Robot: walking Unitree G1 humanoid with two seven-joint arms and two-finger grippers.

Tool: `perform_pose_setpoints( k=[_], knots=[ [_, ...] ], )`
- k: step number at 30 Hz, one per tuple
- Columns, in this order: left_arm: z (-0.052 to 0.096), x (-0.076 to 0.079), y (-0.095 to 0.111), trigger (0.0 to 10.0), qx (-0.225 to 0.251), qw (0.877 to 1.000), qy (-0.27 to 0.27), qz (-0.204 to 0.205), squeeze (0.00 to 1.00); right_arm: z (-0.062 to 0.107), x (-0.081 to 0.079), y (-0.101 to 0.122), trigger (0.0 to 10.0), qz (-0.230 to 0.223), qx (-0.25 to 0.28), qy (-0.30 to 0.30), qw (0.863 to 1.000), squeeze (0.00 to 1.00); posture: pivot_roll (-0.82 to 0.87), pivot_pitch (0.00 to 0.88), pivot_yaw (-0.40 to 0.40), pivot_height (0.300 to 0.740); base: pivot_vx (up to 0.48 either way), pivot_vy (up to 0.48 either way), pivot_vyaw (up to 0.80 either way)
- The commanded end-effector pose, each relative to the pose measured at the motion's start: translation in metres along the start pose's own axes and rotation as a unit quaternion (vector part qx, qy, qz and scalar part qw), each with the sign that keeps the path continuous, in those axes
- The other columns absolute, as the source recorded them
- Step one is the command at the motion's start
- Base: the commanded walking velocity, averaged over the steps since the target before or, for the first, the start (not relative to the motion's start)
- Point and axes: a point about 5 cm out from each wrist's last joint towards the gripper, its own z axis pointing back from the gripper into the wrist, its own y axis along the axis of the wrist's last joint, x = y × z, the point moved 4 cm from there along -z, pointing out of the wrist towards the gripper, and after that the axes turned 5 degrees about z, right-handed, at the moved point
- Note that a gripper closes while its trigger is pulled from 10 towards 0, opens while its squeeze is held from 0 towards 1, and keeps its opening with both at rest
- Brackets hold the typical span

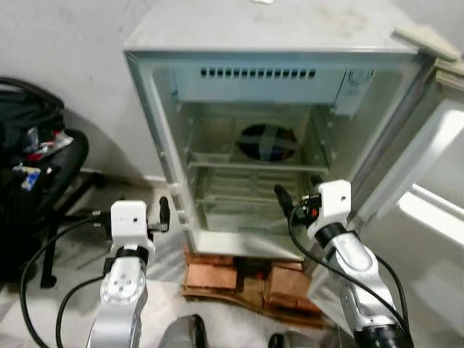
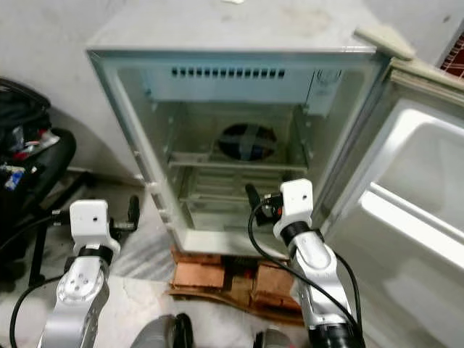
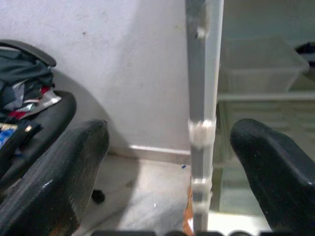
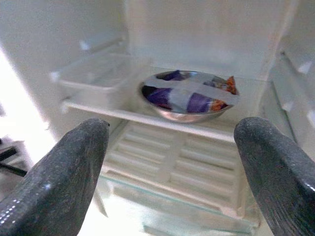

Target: Restocking fridge

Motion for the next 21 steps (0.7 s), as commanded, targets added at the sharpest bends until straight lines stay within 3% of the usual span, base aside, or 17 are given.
perform_pose_setpoints(
  k=[1, 21],
  knots=[
    [0.0021, -0.0033, -0.0037, 10.0, -0.007, 1.0, 0.0, -0.006, 0.0, -0.0041, 0.0001, 0.0037, 10.0, 0.003, 0.001, 0.0, 1.0, 0.0, -0.04, 0.082, 0.047, 0.74, -0.337, 0.0, 0.0],
    [0.0022, -0.0047, -0.0062, 10.0, -0.008, 1.0, -0.005, -0.009, 0.0, -0.0086, -0.0005, 0.0073, 10.0, 0.007, 0.009, -0.004, 1.0, 0.0, -0.05, 0.089, 0.039, 0.74, -0.334, 0.0, 0.0]
  ],
)
